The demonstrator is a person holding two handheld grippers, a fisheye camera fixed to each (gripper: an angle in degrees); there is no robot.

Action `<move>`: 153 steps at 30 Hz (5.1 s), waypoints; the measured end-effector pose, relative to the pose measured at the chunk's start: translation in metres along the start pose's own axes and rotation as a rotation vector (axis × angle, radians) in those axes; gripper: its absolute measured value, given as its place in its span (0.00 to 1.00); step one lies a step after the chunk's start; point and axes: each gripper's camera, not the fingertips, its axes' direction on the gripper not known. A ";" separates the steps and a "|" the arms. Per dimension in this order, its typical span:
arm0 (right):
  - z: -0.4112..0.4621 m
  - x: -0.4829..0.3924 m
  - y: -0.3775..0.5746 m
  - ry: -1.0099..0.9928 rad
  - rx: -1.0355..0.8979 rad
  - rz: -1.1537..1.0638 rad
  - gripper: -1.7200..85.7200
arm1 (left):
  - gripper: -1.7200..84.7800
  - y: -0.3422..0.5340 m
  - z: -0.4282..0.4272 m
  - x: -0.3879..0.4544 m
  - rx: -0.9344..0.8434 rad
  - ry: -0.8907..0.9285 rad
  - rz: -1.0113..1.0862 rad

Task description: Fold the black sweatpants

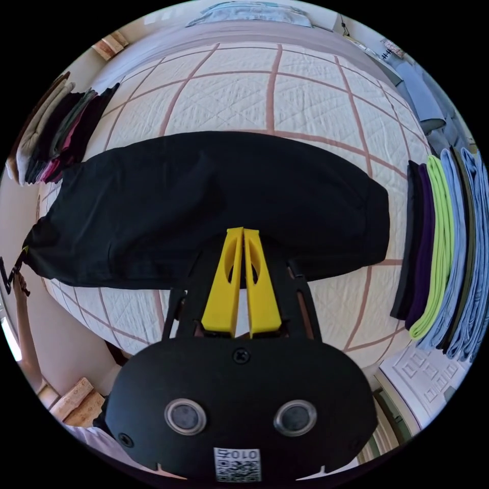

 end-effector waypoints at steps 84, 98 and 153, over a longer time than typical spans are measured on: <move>0.001 -0.360 0.128 -0.237 0.173 -0.829 0.13 | 0.07 0.213 0.082 0.173 0.211 0.476 -0.292; -0.029 -0.113 0.130 -0.217 0.252 -0.218 0.16 | 0.12 0.126 0.132 0.257 0.061 0.415 0.047; -0.065 0.021 0.155 -0.286 0.068 0.226 0.05 | 0.21 0.226 0.170 0.278 0.056 0.460 -0.562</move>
